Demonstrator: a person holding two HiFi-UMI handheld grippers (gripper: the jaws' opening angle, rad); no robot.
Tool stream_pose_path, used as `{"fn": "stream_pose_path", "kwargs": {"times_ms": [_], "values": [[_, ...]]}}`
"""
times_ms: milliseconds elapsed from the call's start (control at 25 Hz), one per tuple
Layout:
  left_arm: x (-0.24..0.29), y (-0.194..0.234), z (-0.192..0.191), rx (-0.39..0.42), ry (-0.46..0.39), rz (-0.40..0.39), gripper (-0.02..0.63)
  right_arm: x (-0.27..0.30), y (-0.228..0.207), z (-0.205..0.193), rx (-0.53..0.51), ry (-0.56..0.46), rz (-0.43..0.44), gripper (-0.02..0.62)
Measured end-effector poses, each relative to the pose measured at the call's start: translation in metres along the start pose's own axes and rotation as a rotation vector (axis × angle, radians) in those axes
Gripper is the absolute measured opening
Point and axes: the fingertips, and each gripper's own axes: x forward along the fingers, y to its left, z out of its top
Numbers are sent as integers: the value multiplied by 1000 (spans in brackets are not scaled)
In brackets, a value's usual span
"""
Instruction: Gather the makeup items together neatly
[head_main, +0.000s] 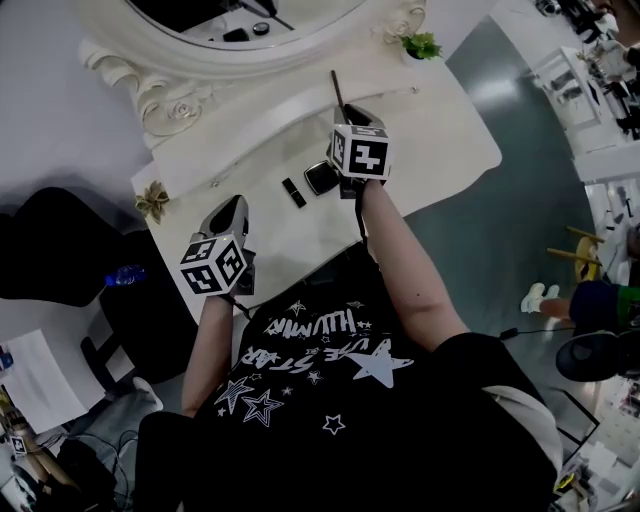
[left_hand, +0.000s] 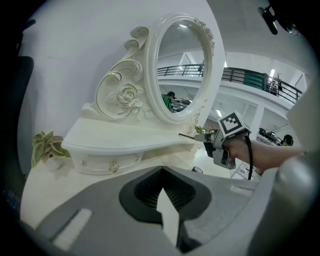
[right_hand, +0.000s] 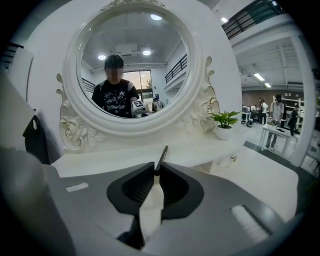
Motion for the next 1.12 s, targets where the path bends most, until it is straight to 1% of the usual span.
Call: {"fn": "stream_pose_path", "kwargs": {"times_ms": [280,520,760,1120], "values": [[15,-34,0,8,0,1,2,-21,-21,1,-28,-35,92,63],[30,-63,-5,6,8,-3,2,-38,-41,-4,-45,-53,146,63],[47,-85,-15,8,34,-11,2,-52,-63,-18,-72,-45,161,63],[58,-97,-25,2,62,2,2,-64,-84,-42,-69,-32,175,63]]}}
